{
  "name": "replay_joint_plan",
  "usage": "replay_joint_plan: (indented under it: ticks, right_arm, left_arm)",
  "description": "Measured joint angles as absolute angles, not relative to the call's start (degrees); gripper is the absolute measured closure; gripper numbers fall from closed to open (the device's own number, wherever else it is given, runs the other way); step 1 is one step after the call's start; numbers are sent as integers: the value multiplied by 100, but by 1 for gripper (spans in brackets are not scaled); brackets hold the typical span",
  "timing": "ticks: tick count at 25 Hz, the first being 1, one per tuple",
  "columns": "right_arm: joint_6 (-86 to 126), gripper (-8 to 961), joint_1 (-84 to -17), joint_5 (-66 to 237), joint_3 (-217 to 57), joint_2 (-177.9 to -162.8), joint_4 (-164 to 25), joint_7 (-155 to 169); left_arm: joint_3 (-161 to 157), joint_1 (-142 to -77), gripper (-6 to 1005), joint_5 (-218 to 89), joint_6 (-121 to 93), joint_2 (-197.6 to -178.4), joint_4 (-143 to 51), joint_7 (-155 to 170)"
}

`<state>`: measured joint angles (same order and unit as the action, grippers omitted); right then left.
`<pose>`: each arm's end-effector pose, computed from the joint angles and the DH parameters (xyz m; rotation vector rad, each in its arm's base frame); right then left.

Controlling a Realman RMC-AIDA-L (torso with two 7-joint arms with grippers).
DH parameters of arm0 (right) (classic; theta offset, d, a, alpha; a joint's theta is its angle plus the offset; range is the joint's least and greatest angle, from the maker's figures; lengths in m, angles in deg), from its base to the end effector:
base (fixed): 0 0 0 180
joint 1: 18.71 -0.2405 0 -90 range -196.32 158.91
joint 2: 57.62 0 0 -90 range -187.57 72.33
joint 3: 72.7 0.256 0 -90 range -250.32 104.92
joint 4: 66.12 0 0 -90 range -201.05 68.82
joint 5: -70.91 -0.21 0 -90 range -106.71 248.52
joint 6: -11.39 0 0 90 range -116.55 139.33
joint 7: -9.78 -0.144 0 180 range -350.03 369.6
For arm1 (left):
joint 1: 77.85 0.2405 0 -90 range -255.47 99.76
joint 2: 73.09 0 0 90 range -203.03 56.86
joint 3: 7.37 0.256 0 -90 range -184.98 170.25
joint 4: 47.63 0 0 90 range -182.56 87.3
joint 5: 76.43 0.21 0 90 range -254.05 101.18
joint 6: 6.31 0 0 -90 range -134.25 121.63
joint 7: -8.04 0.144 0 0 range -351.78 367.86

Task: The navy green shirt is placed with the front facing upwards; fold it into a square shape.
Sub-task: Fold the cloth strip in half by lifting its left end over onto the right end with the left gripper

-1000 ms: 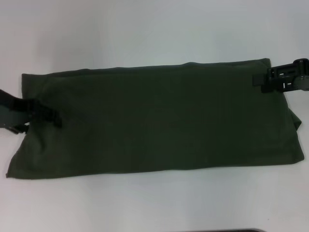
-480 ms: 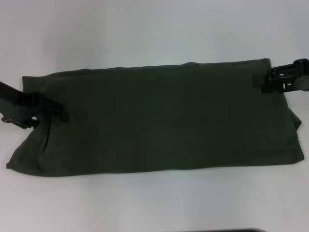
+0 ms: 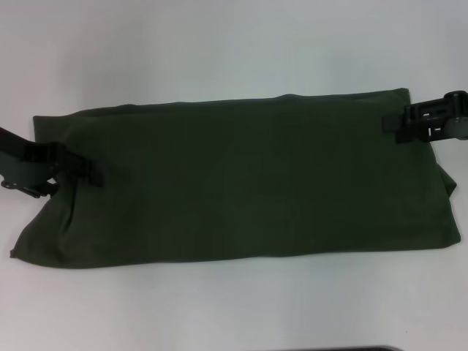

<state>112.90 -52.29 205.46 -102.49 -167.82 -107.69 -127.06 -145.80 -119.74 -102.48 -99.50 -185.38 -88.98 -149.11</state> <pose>0.2937 0.3273 0.0734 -2.3518 1.9452 0.4363 -0.2877 0.3540 0.0400 -2.0745 -2.0844 0.2288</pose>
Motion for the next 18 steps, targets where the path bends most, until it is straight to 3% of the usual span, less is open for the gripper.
replay_joint_plan:
  ticks: [18]
  right_arm:
    - [11308,309,-5215,20520,-10249,-16774,-10769,-12709]
  left_arm:
    - [-14711,-12054,251,-10426,-10028,-18519,-8809,-14790]
